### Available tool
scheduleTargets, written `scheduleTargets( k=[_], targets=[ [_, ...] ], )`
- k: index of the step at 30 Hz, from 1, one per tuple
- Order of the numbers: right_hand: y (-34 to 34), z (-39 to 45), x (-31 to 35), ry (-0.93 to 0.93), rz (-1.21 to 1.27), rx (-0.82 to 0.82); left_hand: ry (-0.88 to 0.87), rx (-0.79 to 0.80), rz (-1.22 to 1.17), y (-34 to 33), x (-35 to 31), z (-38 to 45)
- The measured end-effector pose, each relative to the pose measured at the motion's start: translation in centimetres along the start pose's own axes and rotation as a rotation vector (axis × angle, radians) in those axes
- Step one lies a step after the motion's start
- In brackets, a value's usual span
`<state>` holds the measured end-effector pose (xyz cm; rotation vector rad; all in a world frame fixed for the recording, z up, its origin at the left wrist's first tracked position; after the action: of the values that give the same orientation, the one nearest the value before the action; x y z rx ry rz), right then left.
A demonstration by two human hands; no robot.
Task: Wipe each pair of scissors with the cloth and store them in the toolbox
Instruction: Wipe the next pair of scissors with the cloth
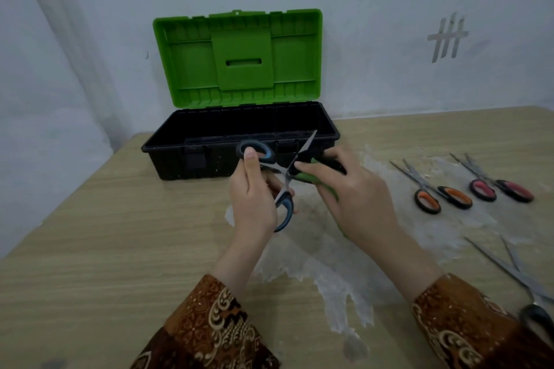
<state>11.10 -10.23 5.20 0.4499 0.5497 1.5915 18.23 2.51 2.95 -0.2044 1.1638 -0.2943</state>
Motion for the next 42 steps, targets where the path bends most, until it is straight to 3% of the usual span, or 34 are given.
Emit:
scheduleTargets(
  k=[6, 11, 13, 15, 19, 23, 27, 30, 33, 36, 38, 42],
  targets=[
    [-0.2, -0.6, -2.7, -0.039, -0.097, 0.077, -0.021, -0.055, -0.040, 0.8, -0.4, 0.7],
    [0.1, -1.0, -5.2, -0.231, -0.090, 0.099, 0.002, -0.073, -0.049, 1.3, -0.4, 1.1],
    [1.1, -0.7, -5.4, -0.274, 0.022, -0.018, -0.022, -0.021, 0.008, 1.1, -0.4, 1.1],
    [1.9, -0.4, -4.0, -0.200, 0.061, -0.098, -0.105, 0.088, 0.124, 0.3, -0.6, 0.8],
    [0.2, -0.2, -1.0, -0.046, 0.000, 0.092, -0.307, 0.325, 0.355, -1.6, -1.3, -0.6],
    [-0.7, -0.1, -1.9, -0.106, -0.122, 0.160, -0.367, 0.394, 0.424, -1.7, -1.7, -0.7],
    [-0.7, -0.6, -4.3, -0.330, -0.170, 0.165, -0.304, 0.390, 0.361, -1.6, -1.3, -0.9],
    [0.3, -0.8, -5.7, -0.428, -0.126, 0.096, -0.166, 0.290, 0.237, -1.1, -0.5, -0.2],
    [1.7, -0.1, -4.2, -0.256, -0.014, -0.059, -0.056, 0.159, 0.119, -0.1, 0.3, 0.7],
    [0.2, -0.2, -1.0, -0.054, 0.118, 0.038, -0.023, 0.095, 0.023, 0.3, 0.2, 0.6],
    [-0.9, -0.3, 0.0, -0.033, 0.150, 0.133, -0.032, 0.054, 0.009, 0.6, 0.2, 0.6],
    [-1.1, -0.5, -1.4, -0.080, 0.132, 0.142, -0.037, 0.014, -0.035, 0.9, -0.3, 0.6]
  ],
)
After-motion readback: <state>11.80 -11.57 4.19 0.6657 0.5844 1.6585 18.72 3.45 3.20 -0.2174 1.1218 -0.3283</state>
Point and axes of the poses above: each hand's wrist, its own z-axis towards the middle knuckle, its own y-axis out of the back of the hand, x = y × z, the point moved 6 cm from there along z, towards the middle knuckle, and after that the axes turned 11 degrees about -z, right-handed, at the moved point
